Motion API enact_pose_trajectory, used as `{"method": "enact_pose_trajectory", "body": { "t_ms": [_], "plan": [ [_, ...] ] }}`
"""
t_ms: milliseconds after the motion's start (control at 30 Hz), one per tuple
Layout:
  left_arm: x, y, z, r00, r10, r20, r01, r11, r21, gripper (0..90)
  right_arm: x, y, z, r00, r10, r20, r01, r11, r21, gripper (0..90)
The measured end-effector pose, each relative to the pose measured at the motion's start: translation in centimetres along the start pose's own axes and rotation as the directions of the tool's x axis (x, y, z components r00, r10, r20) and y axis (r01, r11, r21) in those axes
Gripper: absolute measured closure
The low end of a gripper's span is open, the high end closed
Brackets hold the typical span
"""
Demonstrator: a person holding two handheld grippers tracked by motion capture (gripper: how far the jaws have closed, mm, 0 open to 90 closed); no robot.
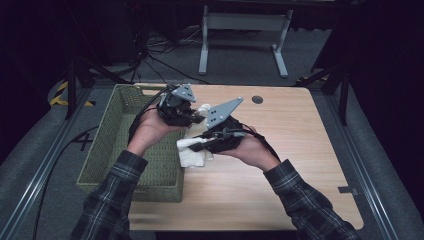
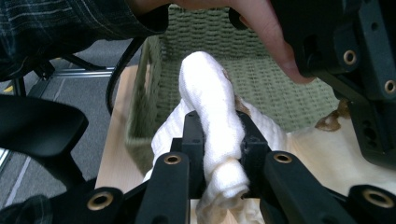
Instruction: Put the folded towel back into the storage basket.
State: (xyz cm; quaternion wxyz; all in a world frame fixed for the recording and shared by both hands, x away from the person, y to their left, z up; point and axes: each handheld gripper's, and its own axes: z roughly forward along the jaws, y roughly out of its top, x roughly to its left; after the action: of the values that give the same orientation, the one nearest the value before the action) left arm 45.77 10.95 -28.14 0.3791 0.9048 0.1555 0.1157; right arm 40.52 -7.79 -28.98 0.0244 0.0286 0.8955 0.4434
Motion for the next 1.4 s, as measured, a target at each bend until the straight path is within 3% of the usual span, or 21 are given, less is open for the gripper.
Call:
{"method": "enact_pose_trajectory", "body": {
  "t_ms": [400,433,767,967,1300,1400],
  "plan": [
    [1.2,-4.6,-1.5,0.9984,-0.051,-0.025,0.051,0.9986,-0.018,78.4,0.0,1.7,4.8,0.9998,0.018,0.000,-0.018,1.000,-0.016,77.9],
    [1.2,-5.4,-1.5,0.9981,-0.055,-0.027,0.054,0.9983,-0.023,78.4,0.0,1.9,5.9,0.9998,0.020,-0.005,-0.020,1.000,-0.012,77.9],
    [1.3,-8.1,-1.6,0.9951,-0.092,-0.036,0.091,0.9955,-0.027,78.4,0.6,1.6,10.2,0.9993,0.031,-0.020,-0.031,0.999,-0.013,77.8],
    [0.8,-8.9,-1.0,0.9949,-0.094,-0.037,0.093,0.9955,-0.016,78.4,0.8,0.3,11.6,0.9987,0.043,-0.029,-0.043,0.999,0.007,77.6],
    [0.4,-9.4,-0.7,0.9951,-0.095,-0.025,0.095,0.9954,-0.002,78.4,1.3,-1.3,12.0,0.9969,0.061,-0.049,-0.060,0.998,0.014,76.6],
    [0.5,-9.4,-0.6,0.9947,-0.099,-0.028,0.099,0.9951,-0.003,78.3,1.3,-1.6,11.9,0.9962,0.069,-0.054,-0.069,0.998,0.011,69.2]
  ]
}}
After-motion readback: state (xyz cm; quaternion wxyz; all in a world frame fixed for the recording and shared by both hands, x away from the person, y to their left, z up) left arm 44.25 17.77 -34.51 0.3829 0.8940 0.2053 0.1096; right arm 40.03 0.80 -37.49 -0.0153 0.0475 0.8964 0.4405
